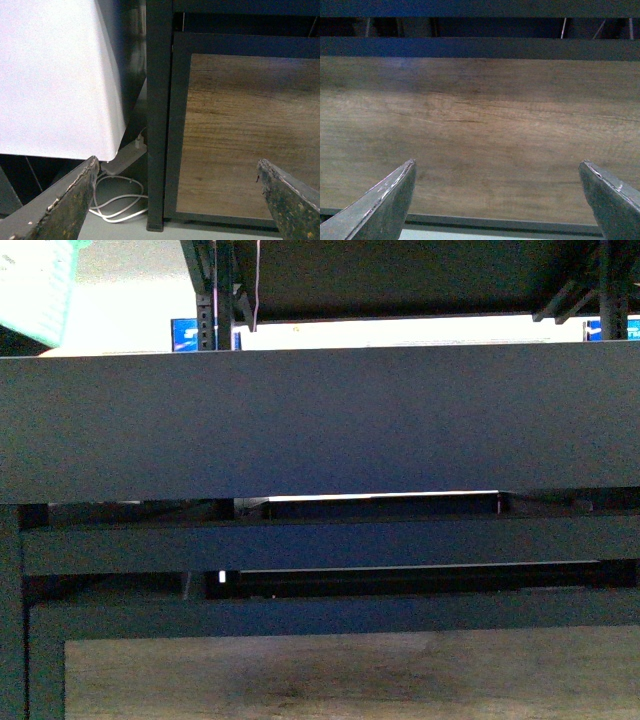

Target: Pick lemon from shelf

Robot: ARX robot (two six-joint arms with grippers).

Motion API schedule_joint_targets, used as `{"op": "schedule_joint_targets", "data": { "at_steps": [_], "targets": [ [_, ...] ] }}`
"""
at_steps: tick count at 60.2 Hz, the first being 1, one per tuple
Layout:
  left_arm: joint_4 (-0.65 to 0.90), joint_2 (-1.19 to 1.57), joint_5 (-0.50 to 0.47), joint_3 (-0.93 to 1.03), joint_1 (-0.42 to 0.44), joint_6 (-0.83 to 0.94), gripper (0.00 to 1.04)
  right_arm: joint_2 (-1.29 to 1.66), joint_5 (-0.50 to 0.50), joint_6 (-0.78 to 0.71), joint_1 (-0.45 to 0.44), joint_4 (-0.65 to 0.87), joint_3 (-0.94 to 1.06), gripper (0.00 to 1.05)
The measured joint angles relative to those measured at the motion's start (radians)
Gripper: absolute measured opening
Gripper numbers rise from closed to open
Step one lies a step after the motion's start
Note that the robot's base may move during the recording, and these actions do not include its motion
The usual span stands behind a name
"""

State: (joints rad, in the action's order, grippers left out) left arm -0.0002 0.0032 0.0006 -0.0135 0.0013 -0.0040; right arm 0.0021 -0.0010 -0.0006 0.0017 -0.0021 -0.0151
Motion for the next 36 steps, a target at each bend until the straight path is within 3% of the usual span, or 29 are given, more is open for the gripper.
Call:
{"op": "schedule_joint_targets", "data": {
  "at_steps": [36],
  "targets": [
    [0.000,0.000,0.000,0.000,0.000,0.000,0.97,0.001,0.000,0.000,0.000,0.000,0.000,0.97]
  ]
}}
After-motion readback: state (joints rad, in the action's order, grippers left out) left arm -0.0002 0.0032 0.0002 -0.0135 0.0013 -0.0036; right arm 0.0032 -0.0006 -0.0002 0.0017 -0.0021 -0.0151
